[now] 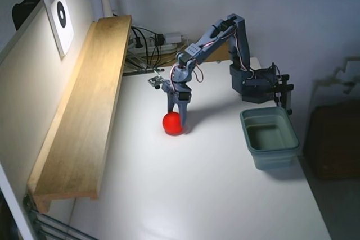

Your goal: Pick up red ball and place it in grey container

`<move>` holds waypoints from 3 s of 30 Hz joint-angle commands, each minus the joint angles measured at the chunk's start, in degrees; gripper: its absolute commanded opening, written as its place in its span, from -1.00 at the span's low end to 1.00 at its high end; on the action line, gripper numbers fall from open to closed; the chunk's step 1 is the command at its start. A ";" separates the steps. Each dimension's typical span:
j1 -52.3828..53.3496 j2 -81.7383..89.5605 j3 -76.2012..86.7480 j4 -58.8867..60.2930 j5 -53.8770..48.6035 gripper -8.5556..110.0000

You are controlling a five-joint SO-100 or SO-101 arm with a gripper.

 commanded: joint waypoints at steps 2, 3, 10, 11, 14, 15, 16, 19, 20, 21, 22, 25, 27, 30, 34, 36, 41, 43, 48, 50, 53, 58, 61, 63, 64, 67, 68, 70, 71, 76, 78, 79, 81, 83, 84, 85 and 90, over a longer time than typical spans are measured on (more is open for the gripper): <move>0.69 1.22 -0.18 -0.21 0.09 -0.21; 0.69 1.22 -0.18 -0.21 0.09 -0.21; 0.69 1.22 -0.18 -0.21 0.09 -0.21; 0.69 1.22 -0.18 -0.21 0.09 -0.21; 0.69 1.22 -0.18 -0.21 0.09 -0.21; 0.69 1.22 -0.18 -0.21 0.09 -0.21; 0.69 1.22 -0.18 -0.21 0.09 -0.21; 0.69 1.22 -0.18 -0.21 0.09 -0.21; 0.69 1.23 -0.19 -0.20 0.09 -0.21; 0.69 1.25 -0.24 -0.12 0.09 -0.21; 0.69 1.24 -0.21 -0.16 0.09 -0.21; 0.69 1.08 0.13 -0.66 0.09 -0.21; 0.69 0.99 0.31 -0.93 0.09 -0.21; 0.69 0.88 0.53 -1.26 0.09 -0.21; 0.69 0.56 1.17 -2.22 0.09 -0.21; 0.69 0.26 1.72 -3.07 0.09 -0.21; 0.69 -0.29 2.64 -4.54 0.09 -0.21; 0.69 -0.51 3.00 -5.12 0.09 -0.21; 0.69 -1.03 3.76 -6.41 0.09 -0.21; 0.69 -1.06 3.80 -6.46 0.09 -0.21; 0.69 -1.06 3.80 -6.46 0.09 -0.21; 0.69 -1.06 3.80 -6.46 0.09 -0.47; 0.69 -1.06 3.80 -6.46 0.09 -0.47; 0.69 -1.06 3.80 -6.46 0.09 -0.47; 0.69 -1.06 3.80 -6.46 0.09 -0.47; 0.69 -1.06 3.80 -6.46 0.09 -0.47; 0.69 -1.06 3.80 -6.46 0.09 -0.47; 0.69 -1.06 3.80 -6.46 0.09 -0.47; 0.69 -1.06 3.80 -6.46 0.09 -0.47; 0.69 -1.05 3.78 -6.44 0.09 -0.47; 0.69 -0.71 3.29 -5.60 0.09 -0.47; 0.69 -0.20 2.51 -4.33 0.09 -0.47; 0.69 1.00 0.39 -1.00 0.09 -0.47; 0.69 2.16 -2.30 2.84 0.09 -0.47; 0.69 2.68 -3.94 5.01 0.09 -0.47; 0.69 3.11 -5.62 7.12 0.09 -0.47; 0.69 4.16 -13.90 16.45 0.09 -0.47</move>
